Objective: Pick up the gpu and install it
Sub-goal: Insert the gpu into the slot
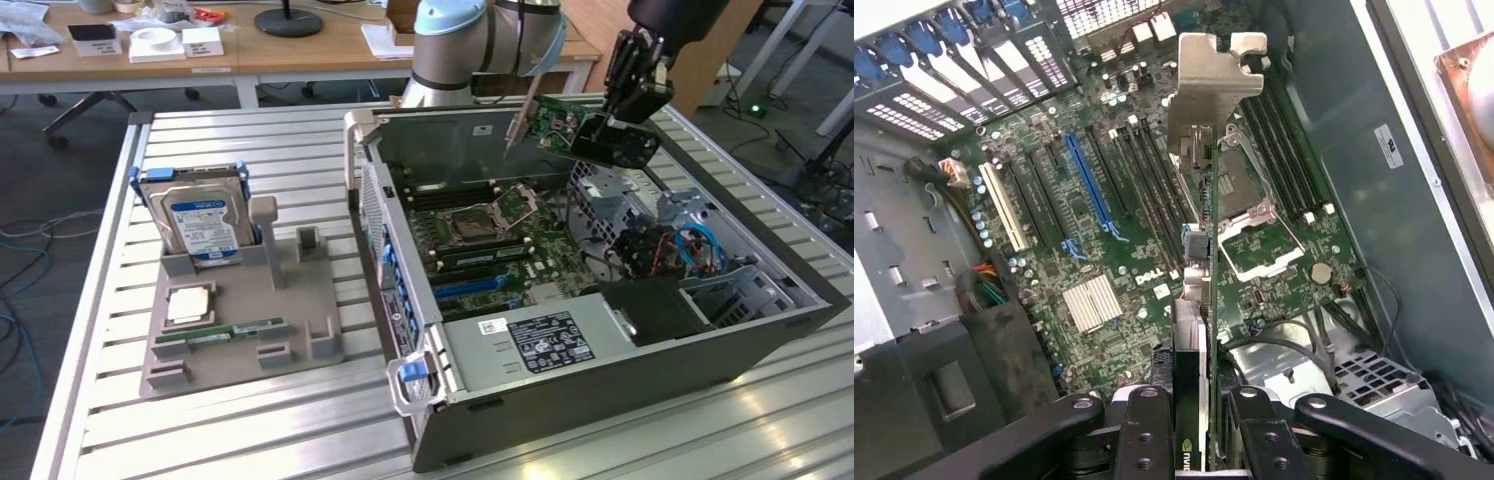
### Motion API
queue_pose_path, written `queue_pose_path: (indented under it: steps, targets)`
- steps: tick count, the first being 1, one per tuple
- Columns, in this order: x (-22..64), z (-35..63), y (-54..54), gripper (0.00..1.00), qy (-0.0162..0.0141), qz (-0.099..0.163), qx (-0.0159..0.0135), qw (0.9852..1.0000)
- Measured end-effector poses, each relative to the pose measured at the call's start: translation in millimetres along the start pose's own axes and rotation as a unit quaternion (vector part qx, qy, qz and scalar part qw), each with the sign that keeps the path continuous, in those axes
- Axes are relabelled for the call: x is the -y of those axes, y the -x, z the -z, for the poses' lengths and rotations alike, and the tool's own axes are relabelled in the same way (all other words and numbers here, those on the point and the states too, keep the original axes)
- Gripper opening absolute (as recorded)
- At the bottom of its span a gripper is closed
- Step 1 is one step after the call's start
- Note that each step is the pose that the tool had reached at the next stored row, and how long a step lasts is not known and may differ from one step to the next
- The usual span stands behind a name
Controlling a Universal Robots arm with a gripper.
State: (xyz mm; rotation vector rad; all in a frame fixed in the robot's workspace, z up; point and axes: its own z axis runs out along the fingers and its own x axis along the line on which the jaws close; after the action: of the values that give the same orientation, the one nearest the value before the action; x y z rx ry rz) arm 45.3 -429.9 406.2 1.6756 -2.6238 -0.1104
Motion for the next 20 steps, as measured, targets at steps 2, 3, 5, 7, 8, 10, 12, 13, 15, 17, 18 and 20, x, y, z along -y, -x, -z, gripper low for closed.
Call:
queue_pose_path:
  steps: [2,3,5,7,8,10,12,13,15,17,18,20]
  targets:
    - [0.0,-0.1,0.0,0.26,0.0000,0.000,0.0001,1.0000]
    - [0.0,-0.1,0.0,0.26,0.0000,0.000,0.0000,1.0000]
    - [0.0,-0.1,0.0,0.26,0.0000,0.000,0.0000,1.0000]
    - [0.0,-0.1,0.0,0.26,0.0000,0.002,-0.0001,1.0000]
    - [0.0,-0.1,0.0,0.26,0.0001,0.004,-0.0003,1.0000]
    - [0.0,-0.2,0.0,0.26,0.0003,0.017,-0.0011,0.9999]
    - [0.0,-0.2,0.0,0.26,0.0006,0.035,-0.0025,0.9994]
    - [0.0,-0.3,0.0,0.26,0.0007,0.044,-0.0031,0.9990]
    - [0.0,-0.4,0.0,0.26,0.0010,0.062,-0.0045,0.9981]
    - [0.0,-0.5,0.0,0.26,0.0013,0.080,-0.0058,0.9968]
    - [0.0,-0.5,0.0,0.26,0.0014,0.089,-0.0065,0.9960]
    - [0.0,-0.5,0.0,0.26,0.0017,0.107,-0.0078,0.9943]
